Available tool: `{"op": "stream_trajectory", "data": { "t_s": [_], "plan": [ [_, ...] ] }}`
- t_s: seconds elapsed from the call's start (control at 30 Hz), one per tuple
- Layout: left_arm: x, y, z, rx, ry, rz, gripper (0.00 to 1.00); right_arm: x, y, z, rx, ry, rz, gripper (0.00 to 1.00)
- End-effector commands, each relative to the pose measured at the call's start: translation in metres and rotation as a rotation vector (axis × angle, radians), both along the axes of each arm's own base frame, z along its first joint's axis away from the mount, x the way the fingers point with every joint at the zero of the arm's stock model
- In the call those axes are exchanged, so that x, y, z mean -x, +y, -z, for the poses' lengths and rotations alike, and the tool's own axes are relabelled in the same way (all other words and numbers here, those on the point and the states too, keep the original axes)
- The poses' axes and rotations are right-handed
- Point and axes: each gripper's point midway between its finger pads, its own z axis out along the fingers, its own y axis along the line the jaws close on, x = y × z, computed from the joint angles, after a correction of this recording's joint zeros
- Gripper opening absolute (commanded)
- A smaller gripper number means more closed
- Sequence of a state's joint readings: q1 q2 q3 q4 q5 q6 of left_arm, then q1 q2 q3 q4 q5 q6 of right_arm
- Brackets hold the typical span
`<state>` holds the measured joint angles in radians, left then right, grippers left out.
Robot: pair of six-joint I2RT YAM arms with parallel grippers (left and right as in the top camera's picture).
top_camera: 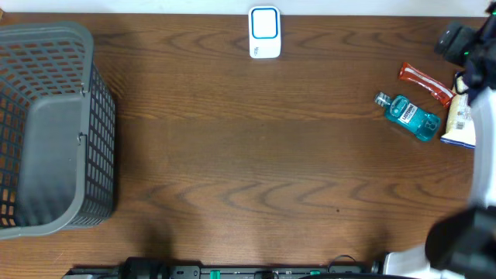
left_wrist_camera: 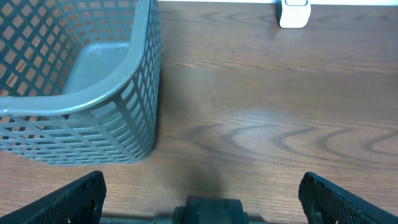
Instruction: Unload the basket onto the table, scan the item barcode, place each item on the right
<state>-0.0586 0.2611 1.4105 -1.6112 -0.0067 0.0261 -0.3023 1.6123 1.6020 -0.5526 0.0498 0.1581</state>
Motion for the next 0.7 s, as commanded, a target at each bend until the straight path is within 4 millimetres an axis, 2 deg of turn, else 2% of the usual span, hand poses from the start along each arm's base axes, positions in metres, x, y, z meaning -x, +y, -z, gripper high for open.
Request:
{"op": "stream_trajectory", "data": {
  "t_s": [0.0, 0.17, 0.33, 0.5, 0.67],
  "plan": [
    [0.010, 0.002, 0.016, -0.007, 0.081, -0.010, 0.99, 0.020, 0.045, -0.037, -0.106, -0.076, -0.158, 0.99],
    [0.010, 0.002, 0.016, -0.007, 0.081, -0.010, 0.99, 0.074, 0.077, -0.071, -0.146, -0.096, -0.236, 0.99],
    [0.010, 0.002, 0.016, -0.007, 0.080, -0.010, 0.99, 0.126, 0.092, -0.085, -0.155, -0.077, -0.234, 0.99],
    [0.010, 0.002, 0.016, -0.007, 0.081, -0.010, 0.99, 0.161, 0.103, -0.085, -0.167, -0.046, -0.231, 0.99],
    [0.010, 0.002, 0.016, -0.007, 0.081, -0.010, 0.99, 0.190, 0.103, -0.071, -0.156, 0.042, -0.197, 0.99]
  ]
}}
